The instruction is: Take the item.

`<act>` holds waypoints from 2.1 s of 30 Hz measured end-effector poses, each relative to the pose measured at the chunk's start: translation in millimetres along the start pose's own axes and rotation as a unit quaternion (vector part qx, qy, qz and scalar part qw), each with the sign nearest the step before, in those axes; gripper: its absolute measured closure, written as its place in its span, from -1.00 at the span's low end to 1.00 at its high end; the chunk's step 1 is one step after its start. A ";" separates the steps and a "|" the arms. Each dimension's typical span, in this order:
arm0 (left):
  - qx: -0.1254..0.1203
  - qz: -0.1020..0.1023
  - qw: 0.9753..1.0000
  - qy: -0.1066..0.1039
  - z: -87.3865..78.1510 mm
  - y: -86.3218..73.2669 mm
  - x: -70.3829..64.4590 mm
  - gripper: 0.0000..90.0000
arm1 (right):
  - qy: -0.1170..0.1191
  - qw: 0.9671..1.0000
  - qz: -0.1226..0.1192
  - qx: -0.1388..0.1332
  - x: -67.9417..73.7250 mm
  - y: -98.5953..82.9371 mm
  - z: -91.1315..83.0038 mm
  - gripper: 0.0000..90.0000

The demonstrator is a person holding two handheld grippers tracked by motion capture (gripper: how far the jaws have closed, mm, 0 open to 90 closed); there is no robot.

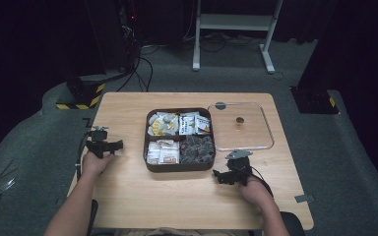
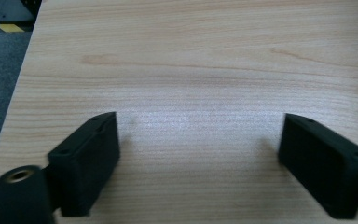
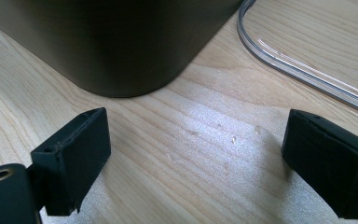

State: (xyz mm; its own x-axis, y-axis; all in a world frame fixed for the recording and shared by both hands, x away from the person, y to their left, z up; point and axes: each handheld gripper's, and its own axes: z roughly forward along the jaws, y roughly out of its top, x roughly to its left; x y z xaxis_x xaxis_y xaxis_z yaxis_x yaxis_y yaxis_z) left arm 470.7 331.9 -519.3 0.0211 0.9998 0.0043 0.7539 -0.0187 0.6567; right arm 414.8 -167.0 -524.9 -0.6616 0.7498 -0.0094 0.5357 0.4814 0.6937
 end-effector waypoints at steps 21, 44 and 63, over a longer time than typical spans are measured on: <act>0.022 0.010 0.997 -0.078 -14.1 11.5 3.9 -0.34 | 0.000 1.000 0.000 0.000 0.0 0.1 0.1 -0.83; 0.004 0.035 0.987 -0.156 -35.3 25.9 -8.6 -0.01 | 0.002 1.000 0.000 0.001 -0.4 1.1 0.9 -0.83; -0.033 0.083 0.978 -0.189 -57.0 37.4 -34.7 0.18 | 0.003 1.000 -0.003 0.001 -1.2 2.2 1.9 -0.83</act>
State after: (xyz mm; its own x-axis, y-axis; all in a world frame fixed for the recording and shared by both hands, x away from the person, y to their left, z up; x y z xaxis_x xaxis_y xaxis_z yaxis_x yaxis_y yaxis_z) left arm 460.7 297.1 -451.9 0.3911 0.9071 -0.1558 0.6761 -0.1683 0.7173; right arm 417.8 -166.0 -524.7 -0.6680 0.7441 -0.0090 0.5332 0.4870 0.6918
